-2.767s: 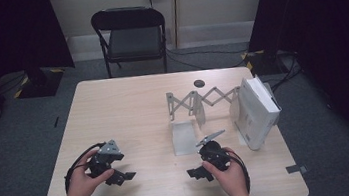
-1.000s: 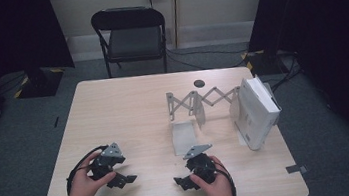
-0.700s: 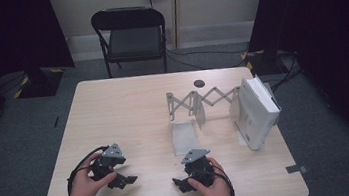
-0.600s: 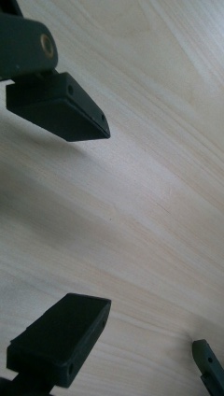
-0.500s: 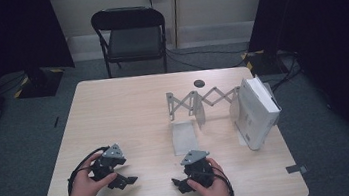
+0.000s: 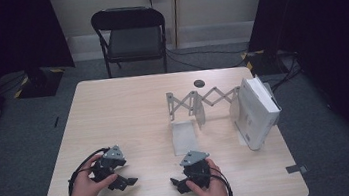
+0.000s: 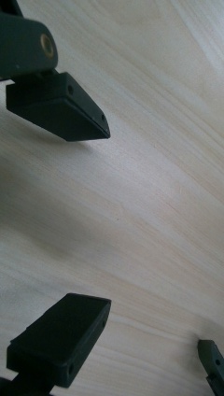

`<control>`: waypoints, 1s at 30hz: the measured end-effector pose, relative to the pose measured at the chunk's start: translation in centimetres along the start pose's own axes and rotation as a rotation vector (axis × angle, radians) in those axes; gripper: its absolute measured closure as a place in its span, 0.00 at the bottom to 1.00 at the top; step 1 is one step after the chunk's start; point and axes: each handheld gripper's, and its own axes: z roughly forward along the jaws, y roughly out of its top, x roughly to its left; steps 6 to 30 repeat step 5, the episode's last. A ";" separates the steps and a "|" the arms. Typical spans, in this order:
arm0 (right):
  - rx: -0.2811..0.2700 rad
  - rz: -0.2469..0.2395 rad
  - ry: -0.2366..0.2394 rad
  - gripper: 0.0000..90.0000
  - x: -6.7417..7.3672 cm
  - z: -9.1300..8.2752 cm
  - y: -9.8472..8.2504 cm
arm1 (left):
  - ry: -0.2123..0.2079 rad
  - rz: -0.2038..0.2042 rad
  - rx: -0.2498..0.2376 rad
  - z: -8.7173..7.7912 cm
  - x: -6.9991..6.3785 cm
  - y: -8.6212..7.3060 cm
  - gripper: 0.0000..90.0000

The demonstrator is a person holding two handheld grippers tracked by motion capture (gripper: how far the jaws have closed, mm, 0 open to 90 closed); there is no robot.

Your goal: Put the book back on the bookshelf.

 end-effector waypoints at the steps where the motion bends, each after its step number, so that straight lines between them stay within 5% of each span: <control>1: 0.000 0.000 0.000 0.13 0.0 0.0 0.0 | 0.000 0.001 0.000 0.1 0.0 -0.1 0.17; 30: 0.000 0.000 0.002 0.12 0.0 0.0 0.0 | 0.004 0.004 0.009 0.4 0.1 -0.3 0.17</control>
